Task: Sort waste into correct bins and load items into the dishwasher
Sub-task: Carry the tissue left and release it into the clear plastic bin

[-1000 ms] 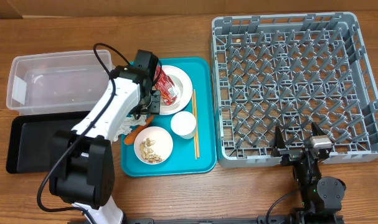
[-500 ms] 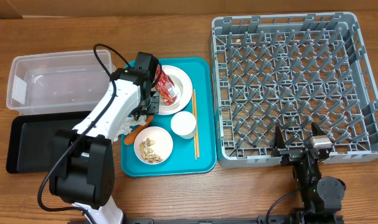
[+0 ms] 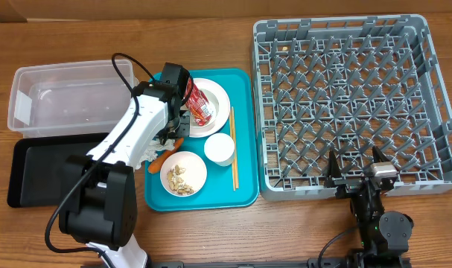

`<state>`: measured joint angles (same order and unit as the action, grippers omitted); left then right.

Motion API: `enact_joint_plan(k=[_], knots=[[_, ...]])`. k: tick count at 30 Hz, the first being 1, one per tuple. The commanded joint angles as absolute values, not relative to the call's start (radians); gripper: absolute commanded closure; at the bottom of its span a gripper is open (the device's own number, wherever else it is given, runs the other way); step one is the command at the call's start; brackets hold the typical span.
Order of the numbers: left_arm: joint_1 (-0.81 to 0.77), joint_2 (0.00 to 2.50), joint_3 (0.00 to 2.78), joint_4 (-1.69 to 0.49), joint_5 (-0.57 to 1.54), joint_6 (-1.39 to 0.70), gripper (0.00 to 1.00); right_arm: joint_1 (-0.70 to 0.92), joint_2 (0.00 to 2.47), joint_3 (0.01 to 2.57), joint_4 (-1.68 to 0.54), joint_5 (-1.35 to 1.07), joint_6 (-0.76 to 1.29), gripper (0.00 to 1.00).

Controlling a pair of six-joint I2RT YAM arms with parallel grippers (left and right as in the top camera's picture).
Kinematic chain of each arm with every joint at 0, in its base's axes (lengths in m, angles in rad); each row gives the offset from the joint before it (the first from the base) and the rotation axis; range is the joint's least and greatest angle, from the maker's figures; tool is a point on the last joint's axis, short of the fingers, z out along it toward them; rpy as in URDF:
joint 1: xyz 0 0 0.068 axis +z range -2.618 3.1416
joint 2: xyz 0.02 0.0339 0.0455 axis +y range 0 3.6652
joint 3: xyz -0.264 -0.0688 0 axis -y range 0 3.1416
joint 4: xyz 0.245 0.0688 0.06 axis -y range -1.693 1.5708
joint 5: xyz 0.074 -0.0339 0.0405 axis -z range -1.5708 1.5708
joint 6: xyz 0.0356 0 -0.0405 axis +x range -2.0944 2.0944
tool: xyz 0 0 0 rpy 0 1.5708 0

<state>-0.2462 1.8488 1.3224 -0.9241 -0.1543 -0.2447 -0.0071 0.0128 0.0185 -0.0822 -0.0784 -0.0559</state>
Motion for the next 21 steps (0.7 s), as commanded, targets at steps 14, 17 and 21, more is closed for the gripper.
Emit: enact_joint_plan(k=[14,17,21], knots=[[-0.195,1.860,1.788,-1.186,-0.168,-0.208,0.96,-0.013,0.003,0.008,-0.077,-0.080,-0.052,0.00],[-0.183,1.860,1.890,-1.244,-0.171,-0.212,0.96,-0.013,0.003,0.008,-0.077,-0.080,-0.052,0.00],[-0.146,1.860,1.974,-1.308,-0.171,-0.305,0.96,-0.013,0.003,0.008,-0.077,-0.080,-0.052,0.00]])
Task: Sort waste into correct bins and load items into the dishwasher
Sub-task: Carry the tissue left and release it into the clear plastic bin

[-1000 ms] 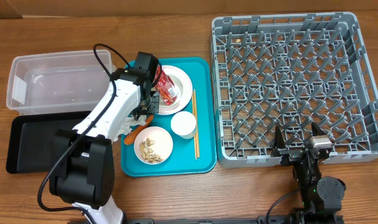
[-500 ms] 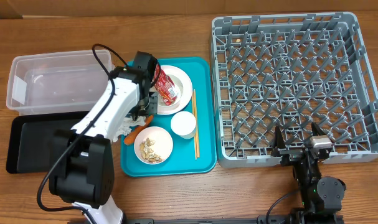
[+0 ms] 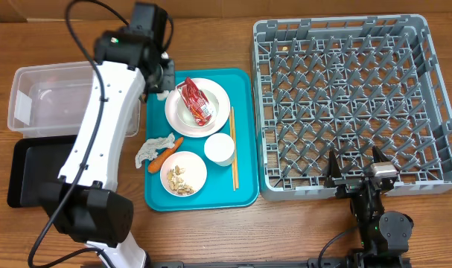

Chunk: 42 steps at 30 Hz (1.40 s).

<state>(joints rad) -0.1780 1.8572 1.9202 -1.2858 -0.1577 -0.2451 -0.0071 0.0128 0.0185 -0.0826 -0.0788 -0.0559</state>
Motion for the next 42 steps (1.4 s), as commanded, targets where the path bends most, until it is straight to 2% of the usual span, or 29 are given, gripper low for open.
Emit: enact_joint_plan(k=[1,13,23,30,42], knots=[[-0.132,1.860,1.985,-1.319,-0.171,-0.328,0.96,-0.013,0.003,0.008,-0.077,-0.080,-0.052,0.00],[0.172,1.861,1.992,-1.327,-0.164,-0.558,0.96,-0.013,0.003,0.008,-0.077,-0.080,-0.052,0.00],[0.401,1.861,1.990,-1.306,-0.163,-0.577,0.96,-0.013,0.003,0.008,-0.077,-0.080,-0.052,0.00],[0.451,1.861,1.945,-1.256,-0.167,-0.576,0.96,-0.013,0.003,0.008,-0.077,-0.080,-0.052,0.00],[0.453,1.861,1.791,-1.099,-0.168,-0.576,0.96,-0.013,0.003,0.008,-0.077,-0.080,-0.052,0.00]])
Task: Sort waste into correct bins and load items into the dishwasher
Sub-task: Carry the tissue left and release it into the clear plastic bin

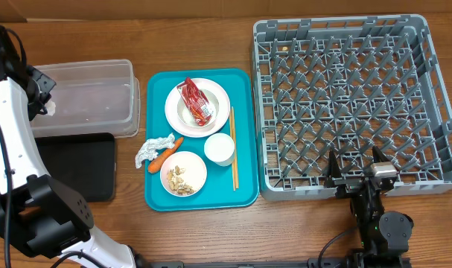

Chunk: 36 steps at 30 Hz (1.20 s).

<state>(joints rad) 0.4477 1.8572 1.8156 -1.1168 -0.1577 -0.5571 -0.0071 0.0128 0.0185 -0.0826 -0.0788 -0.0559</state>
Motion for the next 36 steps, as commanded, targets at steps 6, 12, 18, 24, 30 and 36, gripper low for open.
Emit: enact_joint_plan(k=[6,12,18,24,30,36], knots=[[0.453,1.871,1.773,-1.072,-0.169,-0.576,0.96,-0.013,0.003,0.008,-0.077,-0.080,-0.052,0.00],[0.453,1.916,1.773,-1.064,-0.171,-0.576,0.96,-0.013,0.003,0.008,-0.077,-0.080,-0.052,0.00],[0.453,1.965,1.773,-1.056,-0.157,-0.584,0.96,-0.013,0.003,0.008,-0.077,-0.080,-0.052,0.00],[0.453,2.003,1.773,-1.050,-0.157,-0.583,0.96,-0.013,0.003,0.008,-0.077,-0.080,-0.052,0.00],[0.453,2.024,1.773,-1.040,-0.159,-0.580,0.92,-0.013,0.003,0.008,-0.077,-0.080,-0.052,0.00],[0.457,2.021,1.786,-1.037,-0.156,-0.557,0.52,-0.013,0.003,0.008,-0.077,-0.080,-0.052,0.00]])
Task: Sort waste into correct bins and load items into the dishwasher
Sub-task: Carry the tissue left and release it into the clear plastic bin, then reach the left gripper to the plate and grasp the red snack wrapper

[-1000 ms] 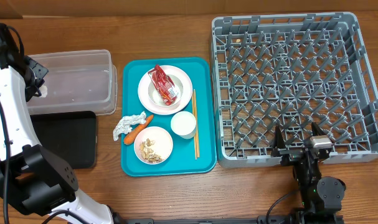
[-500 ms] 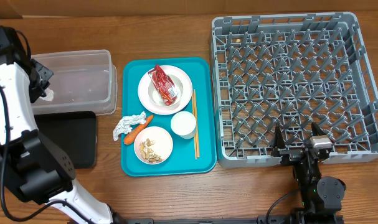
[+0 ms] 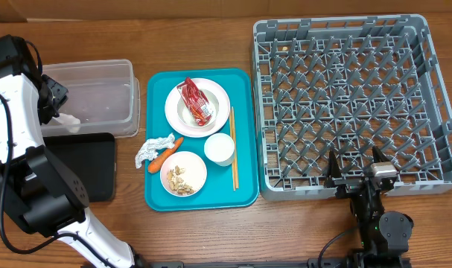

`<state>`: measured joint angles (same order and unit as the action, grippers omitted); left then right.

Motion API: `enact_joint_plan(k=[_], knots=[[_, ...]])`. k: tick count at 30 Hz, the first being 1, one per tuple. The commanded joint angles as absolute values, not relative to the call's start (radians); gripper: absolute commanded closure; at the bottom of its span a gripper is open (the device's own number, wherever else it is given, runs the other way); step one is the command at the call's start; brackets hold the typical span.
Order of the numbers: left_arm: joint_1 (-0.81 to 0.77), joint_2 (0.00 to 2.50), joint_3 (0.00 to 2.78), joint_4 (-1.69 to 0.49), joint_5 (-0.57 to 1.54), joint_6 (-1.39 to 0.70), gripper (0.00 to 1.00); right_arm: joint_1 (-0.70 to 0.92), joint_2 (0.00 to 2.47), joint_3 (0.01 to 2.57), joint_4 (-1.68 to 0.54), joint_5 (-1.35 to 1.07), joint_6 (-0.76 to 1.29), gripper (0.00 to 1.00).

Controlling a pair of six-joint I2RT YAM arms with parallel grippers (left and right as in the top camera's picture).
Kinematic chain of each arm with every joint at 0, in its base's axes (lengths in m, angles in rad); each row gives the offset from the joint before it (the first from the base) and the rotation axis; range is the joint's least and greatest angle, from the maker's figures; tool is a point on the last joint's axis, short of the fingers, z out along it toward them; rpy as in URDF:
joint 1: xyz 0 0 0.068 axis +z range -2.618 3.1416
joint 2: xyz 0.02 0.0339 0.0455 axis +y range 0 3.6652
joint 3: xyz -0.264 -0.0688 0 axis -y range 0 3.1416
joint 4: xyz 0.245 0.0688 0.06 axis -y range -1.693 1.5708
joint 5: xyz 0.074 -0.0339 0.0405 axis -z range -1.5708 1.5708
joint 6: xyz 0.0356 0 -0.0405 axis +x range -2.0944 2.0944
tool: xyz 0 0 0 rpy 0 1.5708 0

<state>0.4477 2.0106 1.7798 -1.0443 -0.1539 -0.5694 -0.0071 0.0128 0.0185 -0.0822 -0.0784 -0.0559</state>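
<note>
On the teal tray (image 3: 244, 190) a white plate (image 3: 218, 93) holds a red wrapper (image 3: 196, 101). Below it stand a small white cup (image 3: 220, 149) and a bowl of food scraps (image 3: 183, 173), with chopsticks (image 3: 233, 149), a carrot (image 3: 167, 155) and a crumpled napkin (image 3: 150, 147) beside them. My left gripper (image 3: 59, 110) hangs over the clear bin's (image 3: 99, 97) left front corner. A small white bit shows at its tip, and its jaws are not readable. Low at the grey dish rack's (image 3: 345, 89) front edge, my right gripper (image 3: 355, 165) is open and holds nothing.
A black bin (image 3: 80, 167) lies in front of the clear bin, left of the tray. My left arm stretches from the bottom left up along the table's left edge. The rack fills the right half of the table.
My left gripper has shifted a little right and toward the front, from the clear bin's left end to its left front corner. The tray items and the right arm are as they were.
My left gripper was first down on the tray beside the plate and the napkin. Then it was raised at the tray's back left corner. Later it was far left at the clear bin's end, and now it hangs over that bin's corner. Right arm unmoved.
</note>
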Motion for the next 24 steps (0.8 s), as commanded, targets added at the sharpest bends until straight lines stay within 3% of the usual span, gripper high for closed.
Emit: enact_joint_plan(k=[1,8,15,24], knots=[[0.459,2.021,1.797,-1.039,-0.154,-0.556,0.49,-0.012,0.003,0.008,-0.077,-0.080,-0.052,0.00],[0.450,2.000,1.975,-1.137,0.031,-0.429,0.24,-0.013,0.003,0.008,-0.077,-0.080,-0.052,0.00],[0.354,1.957,2.173,-1.328,0.095,-0.381,0.18,-0.013,0.003,0.008,-0.077,-0.080,-0.052,0.00],[0.107,1.956,2.187,-1.351,0.184,-0.381,0.10,-0.013,0.003,0.008,-0.077,-0.080,-0.052,0.00]])
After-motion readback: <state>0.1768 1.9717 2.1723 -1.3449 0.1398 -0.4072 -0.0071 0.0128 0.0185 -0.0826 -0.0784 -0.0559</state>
